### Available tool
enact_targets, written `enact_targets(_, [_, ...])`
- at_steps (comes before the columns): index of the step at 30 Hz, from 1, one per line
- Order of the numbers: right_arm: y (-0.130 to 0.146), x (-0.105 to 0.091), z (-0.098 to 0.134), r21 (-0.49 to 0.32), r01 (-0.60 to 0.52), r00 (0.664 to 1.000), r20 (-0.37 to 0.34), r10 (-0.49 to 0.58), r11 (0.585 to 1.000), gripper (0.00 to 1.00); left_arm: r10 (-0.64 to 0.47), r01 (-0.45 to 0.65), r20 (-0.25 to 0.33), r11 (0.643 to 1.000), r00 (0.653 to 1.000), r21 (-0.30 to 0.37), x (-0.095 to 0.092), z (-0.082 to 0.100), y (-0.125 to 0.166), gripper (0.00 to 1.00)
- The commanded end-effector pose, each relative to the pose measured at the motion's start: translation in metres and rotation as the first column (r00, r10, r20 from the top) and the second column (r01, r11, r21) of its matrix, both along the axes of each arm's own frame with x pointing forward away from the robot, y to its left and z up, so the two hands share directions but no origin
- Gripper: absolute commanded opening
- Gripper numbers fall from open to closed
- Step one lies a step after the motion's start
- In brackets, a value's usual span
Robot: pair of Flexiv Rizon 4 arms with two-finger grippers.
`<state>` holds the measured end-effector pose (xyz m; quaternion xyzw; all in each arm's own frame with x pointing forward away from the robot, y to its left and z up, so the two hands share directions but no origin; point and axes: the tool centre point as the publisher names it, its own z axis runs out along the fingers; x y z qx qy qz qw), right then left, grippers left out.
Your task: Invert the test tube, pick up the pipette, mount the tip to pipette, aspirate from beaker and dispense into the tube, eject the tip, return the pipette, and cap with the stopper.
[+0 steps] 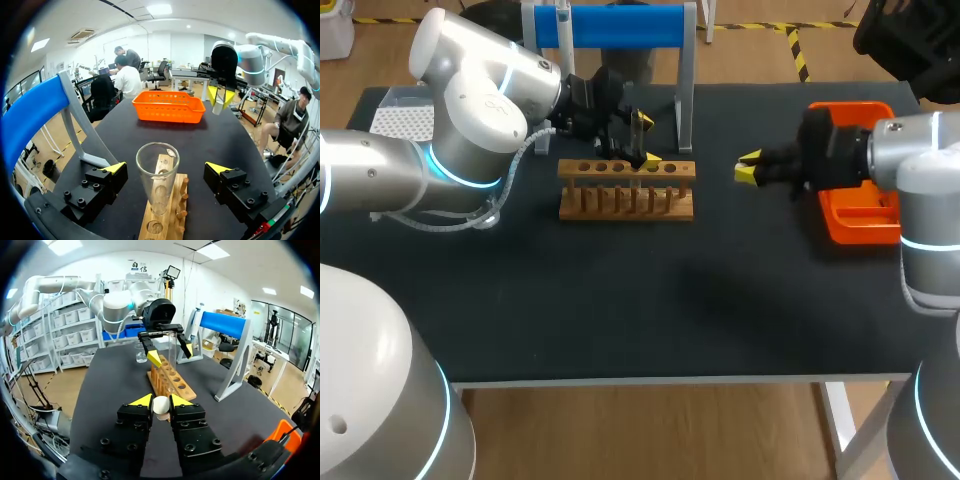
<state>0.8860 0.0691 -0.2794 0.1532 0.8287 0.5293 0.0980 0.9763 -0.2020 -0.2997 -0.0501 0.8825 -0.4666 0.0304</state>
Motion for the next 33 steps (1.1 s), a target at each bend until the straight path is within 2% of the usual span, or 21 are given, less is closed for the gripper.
enact_targets(1, [-0.002, 0.001, 0.001, 0.0, -0.008, 1.0, -0.004, 0.008, 1.0, 0.0, -0.001, 0.001, 0.0, 1.0, 1.0, 0.001, 0.0, 0.0, 0.0, 1.0])
enact_targets(9, [-0.002, 0.001, 0.001, 0.0, -0.008, 1.0, -0.004, 0.008, 1.0, 0.0, -0.001, 0.001, 0.0, 1.0, 1.0, 0.001, 0.0, 0.0, 0.0, 1.0])
enact_targets(15, [0.006, 0.012, 0.009, -0.006, -0.024, 0.999, -0.045, 0.023, 1.0, 0.0, -0.001, 0.001, 0.0, 1.0, 1.0, 0.001, 0.0, 0.0, 0.0, 1.0])
enact_targets(23, [0.022, 0.027, 0.028, -0.07, -0.078, 0.995, -0.06, 0.074, 0.994, 0.0, -0.001, 0.001, 0.0, 1.0, 1.0, 0.001, 0.0, 0.0, 0.0, 1.0])
enact_targets(33, [0.049, 0.044, 0.048, -0.083, -0.123, 0.992, -0.052, 0.119, 0.989, 0.0, -0.001, 0.001, 0.0, 1.0, 1.0, 0.001, 0.0, 0.0, 0.0, 1.0])
